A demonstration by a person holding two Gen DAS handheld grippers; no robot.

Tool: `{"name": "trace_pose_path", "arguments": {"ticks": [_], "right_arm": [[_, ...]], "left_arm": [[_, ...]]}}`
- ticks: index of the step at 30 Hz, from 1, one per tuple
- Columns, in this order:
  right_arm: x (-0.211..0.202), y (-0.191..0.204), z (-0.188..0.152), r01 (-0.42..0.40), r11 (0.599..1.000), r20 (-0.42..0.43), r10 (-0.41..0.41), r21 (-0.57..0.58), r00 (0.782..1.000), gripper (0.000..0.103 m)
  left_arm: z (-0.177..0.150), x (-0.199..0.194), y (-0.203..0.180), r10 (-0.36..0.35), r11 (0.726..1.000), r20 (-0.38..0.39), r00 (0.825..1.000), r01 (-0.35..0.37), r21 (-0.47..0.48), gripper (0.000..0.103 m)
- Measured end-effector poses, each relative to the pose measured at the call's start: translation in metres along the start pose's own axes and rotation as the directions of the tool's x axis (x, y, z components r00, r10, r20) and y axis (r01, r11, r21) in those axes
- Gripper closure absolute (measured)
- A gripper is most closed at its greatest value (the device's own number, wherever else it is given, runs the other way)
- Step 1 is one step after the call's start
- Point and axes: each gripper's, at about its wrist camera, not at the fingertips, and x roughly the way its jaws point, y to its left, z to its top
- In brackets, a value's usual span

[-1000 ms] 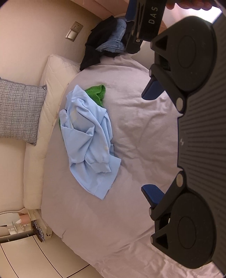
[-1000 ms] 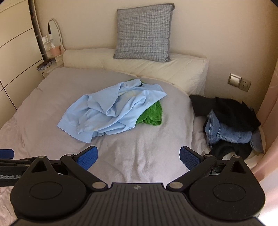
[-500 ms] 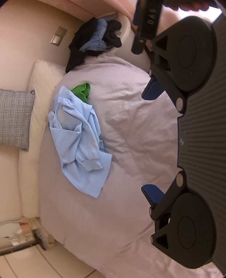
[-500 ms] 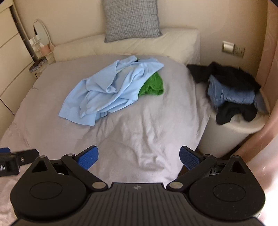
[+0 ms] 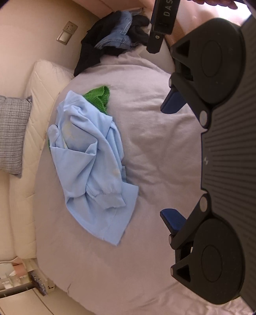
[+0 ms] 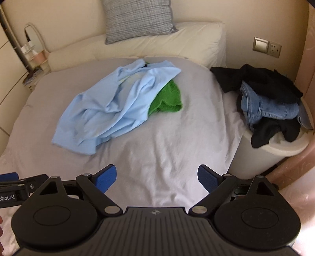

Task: Fold clothes
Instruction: 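Grasp the sweatshirt fabric with the right gripper while the left gripper grasps another edge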

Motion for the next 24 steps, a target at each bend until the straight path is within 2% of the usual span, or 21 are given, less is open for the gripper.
{"name": "trace_pose_path", "arguments": {"ticks": [4, 6, 9, 12, 14, 16, 17, 24], "right_arm": [[0.037, -0.009, 0.031, 0.005, 1.0, -0.016, -0.005, -0.003, 1.0, 0.01], [0.055, -0.013, 0.047, 0.006, 1.0, -0.023, -0.006, -0.004, 1.0, 0.01], [0.09, -0.016, 0.082, -0.018, 1.0, -0.042, 0.018, 0.004, 0.999, 0.013], [0.124, -0.014, 0.117, -0.041, 0.999, -0.061, 0.041, -0.002, 0.997, 0.023], [0.146, -0.012, 0.138, -0.046, 0.999, -0.074, 0.045, 0.0, 0.996, 0.025], [0.169, -0.011, 0.157, -0.056, 0.998, -0.081, 0.057, 0.017, 0.995, 0.036], [0.18, -0.01, 0.165, -0.061, 0.998, -0.084, 0.063, 0.026, 0.995, 0.038], [0.248, -0.019, 0.208, -0.037, 0.989, -0.111, 0.052, 0.14, 0.992, 0.04]], "left_arm": [[0.046, 0.052, -0.007, 0.01, 1.0, -0.025, 1.0, -0.01, 0.005, 0.012], [0.069, 0.076, -0.01, 0.008, 1.0, -0.034, 0.999, -0.008, 0.008, 0.012], [0.103, 0.11, -0.012, 0.0, 1.0, -0.042, 0.999, 0.001, 0.014, 0.021], [0.136, 0.144, -0.014, -0.008, 1.0, -0.051, 0.999, 0.009, 0.02, 0.022], [0.158, 0.167, -0.016, -0.013, 1.0, -0.058, 0.998, 0.014, 0.024, 0.022], [0.176, 0.188, -0.017, -0.011, 0.999, -0.065, 0.998, 0.013, 0.029, 0.022], [0.184, 0.199, -0.017, -0.011, 0.999, -0.068, 0.998, 0.013, 0.033, 0.022], [0.228, 0.265, -0.022, -0.024, 0.994, -0.079, 0.997, 0.032, 0.101, 0.023]]}}
